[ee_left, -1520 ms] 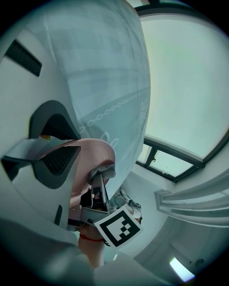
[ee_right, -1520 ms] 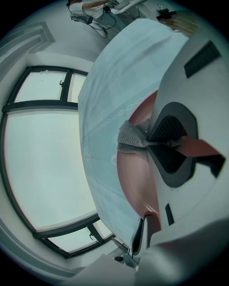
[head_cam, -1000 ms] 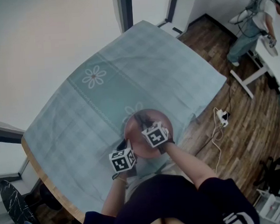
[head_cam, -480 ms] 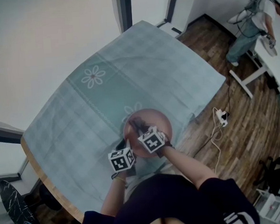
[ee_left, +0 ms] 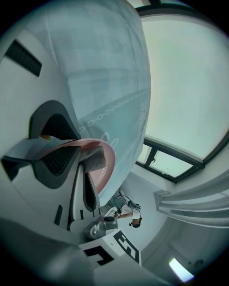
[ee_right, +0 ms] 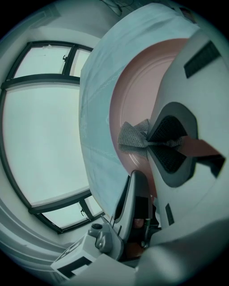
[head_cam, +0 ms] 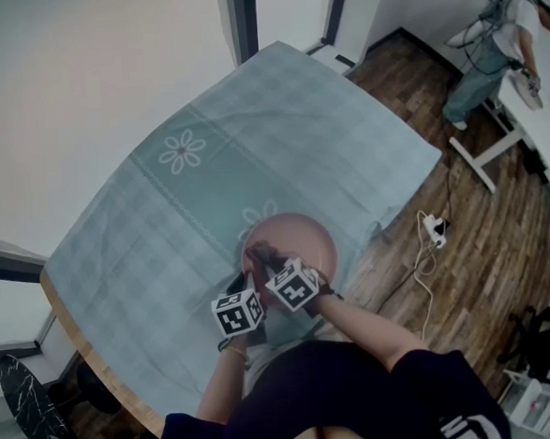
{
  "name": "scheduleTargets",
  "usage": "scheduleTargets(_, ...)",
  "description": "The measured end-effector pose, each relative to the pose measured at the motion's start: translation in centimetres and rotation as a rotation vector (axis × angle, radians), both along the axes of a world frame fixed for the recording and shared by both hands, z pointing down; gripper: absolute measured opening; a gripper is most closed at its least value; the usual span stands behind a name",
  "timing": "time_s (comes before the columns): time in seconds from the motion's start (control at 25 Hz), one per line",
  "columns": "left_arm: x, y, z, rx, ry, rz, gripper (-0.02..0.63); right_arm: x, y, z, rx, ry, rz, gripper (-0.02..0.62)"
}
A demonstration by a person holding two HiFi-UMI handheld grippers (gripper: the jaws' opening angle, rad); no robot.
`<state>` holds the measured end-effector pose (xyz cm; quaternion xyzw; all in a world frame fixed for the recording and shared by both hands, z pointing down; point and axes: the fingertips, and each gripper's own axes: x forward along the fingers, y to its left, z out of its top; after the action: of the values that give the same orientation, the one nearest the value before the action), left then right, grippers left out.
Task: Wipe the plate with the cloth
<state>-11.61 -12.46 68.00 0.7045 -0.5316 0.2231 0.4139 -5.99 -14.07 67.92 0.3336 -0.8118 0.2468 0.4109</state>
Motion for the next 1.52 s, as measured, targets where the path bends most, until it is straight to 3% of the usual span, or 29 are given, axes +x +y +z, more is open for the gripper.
scheduleTargets(0.92, 0.0, 0.1, 0.0, 0.001, -0.006, -0.003, 0.058, -2.4, 3.1, 0.1, -0.043, -0.037, -0.096, 0.032)
scheduleTargets(1.12, 0.0, 0.1, -0.1, 0.003, -0.008, -0.003, 0.058, -2.5, 3.5, -0.2, -0.078, -0.064, -0.077, 0.032)
scheduleTargets(1.52, 0.0, 0.1, 0.0, 0.006, -0.014, -0.005, 0.059, -0.3, 1.8, -1.9, -0.011, -0.085, 0.017, 0.032)
